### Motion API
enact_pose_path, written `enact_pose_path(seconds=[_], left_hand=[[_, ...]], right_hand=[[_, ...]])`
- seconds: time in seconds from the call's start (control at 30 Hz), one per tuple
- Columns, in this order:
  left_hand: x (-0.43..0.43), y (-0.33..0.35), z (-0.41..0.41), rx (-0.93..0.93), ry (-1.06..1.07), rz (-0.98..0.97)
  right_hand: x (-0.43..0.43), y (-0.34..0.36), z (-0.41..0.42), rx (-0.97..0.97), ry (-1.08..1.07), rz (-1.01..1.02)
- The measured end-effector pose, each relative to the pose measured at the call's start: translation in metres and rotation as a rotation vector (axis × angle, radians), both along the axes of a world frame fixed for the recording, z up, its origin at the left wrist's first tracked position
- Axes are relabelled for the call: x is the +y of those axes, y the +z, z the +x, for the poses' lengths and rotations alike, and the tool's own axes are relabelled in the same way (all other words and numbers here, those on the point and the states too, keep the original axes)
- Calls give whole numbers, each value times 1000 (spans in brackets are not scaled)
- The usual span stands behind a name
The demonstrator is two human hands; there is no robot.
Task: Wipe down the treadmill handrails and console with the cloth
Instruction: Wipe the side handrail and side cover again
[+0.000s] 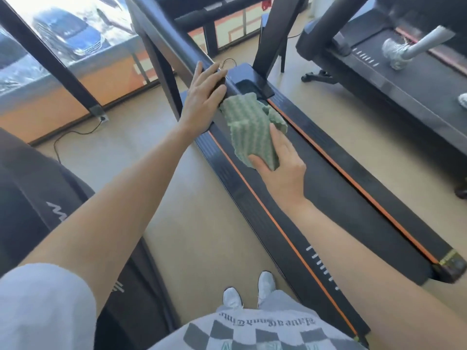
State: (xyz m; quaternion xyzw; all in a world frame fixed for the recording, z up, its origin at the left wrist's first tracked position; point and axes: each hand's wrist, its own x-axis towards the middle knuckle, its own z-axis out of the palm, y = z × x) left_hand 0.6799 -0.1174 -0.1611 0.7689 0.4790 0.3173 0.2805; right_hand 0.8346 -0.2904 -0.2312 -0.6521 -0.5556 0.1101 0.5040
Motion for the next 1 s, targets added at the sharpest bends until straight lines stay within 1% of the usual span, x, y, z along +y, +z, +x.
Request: enact_pose_path(seconds=[0.1,0.17,0.3,0.47,0.53,0.6,0.67,0.73,0.8,0.87,0.93,1.0], left_hand=[[-2,-3,-1,4,2,13],[-2,-3,-2,-4,1,10],[3,-9,-4,-45,-16,3],[8,-14,-7,-88,-31,16],[11,-16,-10,-87,-36,31],[12,-17,-11,-84,-38,41],[12,-19,-12,-85,-42,51],[10,-17,-13,-89,-43,47],[6,-10,-16,-93,-46,35],[0,-1,-18,-55,-118,135],[-7,8,-19,12,-320,290],[-8,13,-21,60,-551,379]], right_hand=[[-2,-1,2,161,39,-102],[10,11,3,177,64,-159],[47,51,6,122,192,-210],[91,90,7,-56,350,-328],[98,90,9,-36,389,-370],[87,83,12,31,378,-357],[65,66,13,132,306,-271],[42,49,12,146,223,-193],[29,37,8,90,165,-127],[30,34,1,-22,112,-63],[40,40,-8,-196,68,-16],[52,50,-18,-337,39,28]])
